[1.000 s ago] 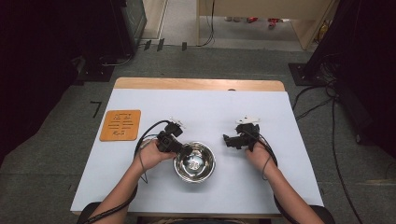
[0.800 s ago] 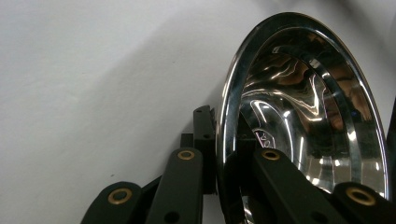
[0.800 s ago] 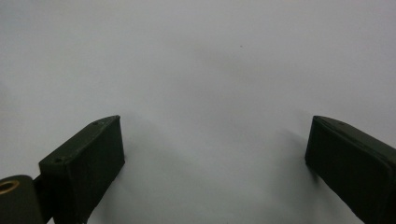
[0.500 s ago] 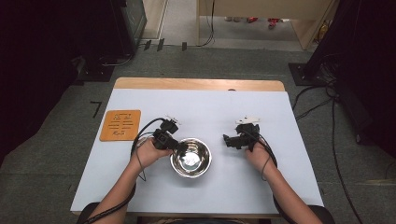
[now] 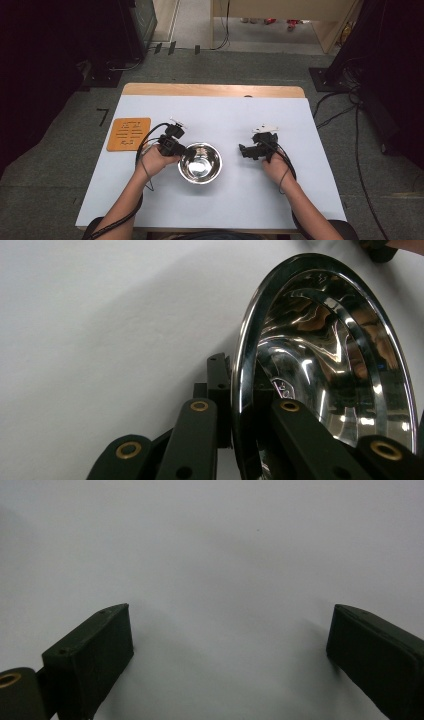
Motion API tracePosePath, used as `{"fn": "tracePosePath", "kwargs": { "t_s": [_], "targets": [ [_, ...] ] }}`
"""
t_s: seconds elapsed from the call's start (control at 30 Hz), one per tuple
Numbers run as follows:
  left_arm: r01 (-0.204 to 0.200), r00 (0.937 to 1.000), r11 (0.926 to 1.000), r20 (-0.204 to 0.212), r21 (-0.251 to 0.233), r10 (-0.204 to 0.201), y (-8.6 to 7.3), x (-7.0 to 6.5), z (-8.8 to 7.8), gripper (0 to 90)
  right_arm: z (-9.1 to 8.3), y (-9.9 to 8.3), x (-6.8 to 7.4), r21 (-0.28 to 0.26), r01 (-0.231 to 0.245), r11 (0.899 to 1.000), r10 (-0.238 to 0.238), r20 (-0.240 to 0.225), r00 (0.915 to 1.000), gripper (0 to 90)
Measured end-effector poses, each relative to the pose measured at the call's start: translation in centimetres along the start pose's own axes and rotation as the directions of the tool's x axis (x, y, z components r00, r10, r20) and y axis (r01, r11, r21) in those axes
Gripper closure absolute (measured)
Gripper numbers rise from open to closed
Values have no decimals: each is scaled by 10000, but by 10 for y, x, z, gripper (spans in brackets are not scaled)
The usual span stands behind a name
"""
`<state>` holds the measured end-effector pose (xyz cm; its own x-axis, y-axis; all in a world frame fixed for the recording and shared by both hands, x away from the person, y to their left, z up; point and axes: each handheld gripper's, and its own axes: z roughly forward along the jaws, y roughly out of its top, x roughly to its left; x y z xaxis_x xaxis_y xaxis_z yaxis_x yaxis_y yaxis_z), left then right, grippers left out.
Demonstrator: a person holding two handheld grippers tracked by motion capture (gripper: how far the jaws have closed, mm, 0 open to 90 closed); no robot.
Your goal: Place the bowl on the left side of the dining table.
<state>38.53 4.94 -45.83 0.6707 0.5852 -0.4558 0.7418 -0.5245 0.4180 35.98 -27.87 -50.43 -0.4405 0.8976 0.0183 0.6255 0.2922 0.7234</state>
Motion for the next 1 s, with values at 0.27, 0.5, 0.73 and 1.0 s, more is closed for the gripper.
{"fn": "tracePosePath", "kwargs": {
  "t_s": [0.27,0.5,0.73,1.0],
  "targets": [
    [116,9999,9998,-117,-171,-118,1,7,-6,866,0,0,0,7,-4,10000,4,3,10000,44],
    [155,9994,9998,-300,-141,-159,2,12,-8,866,0,0,1,-6,54,10000,-54,35,10000,44],
    [239,9992,9996,-319,-141,-243,3,16,-10,866,-1,0,1,-22,75,10000,-74,60,10000,45],
    [367,9987,9992,-352,-183,-373,2,19,-13,866,-1,0,1,-49,97,9999,-97,90,9999,45]
  ]
}}
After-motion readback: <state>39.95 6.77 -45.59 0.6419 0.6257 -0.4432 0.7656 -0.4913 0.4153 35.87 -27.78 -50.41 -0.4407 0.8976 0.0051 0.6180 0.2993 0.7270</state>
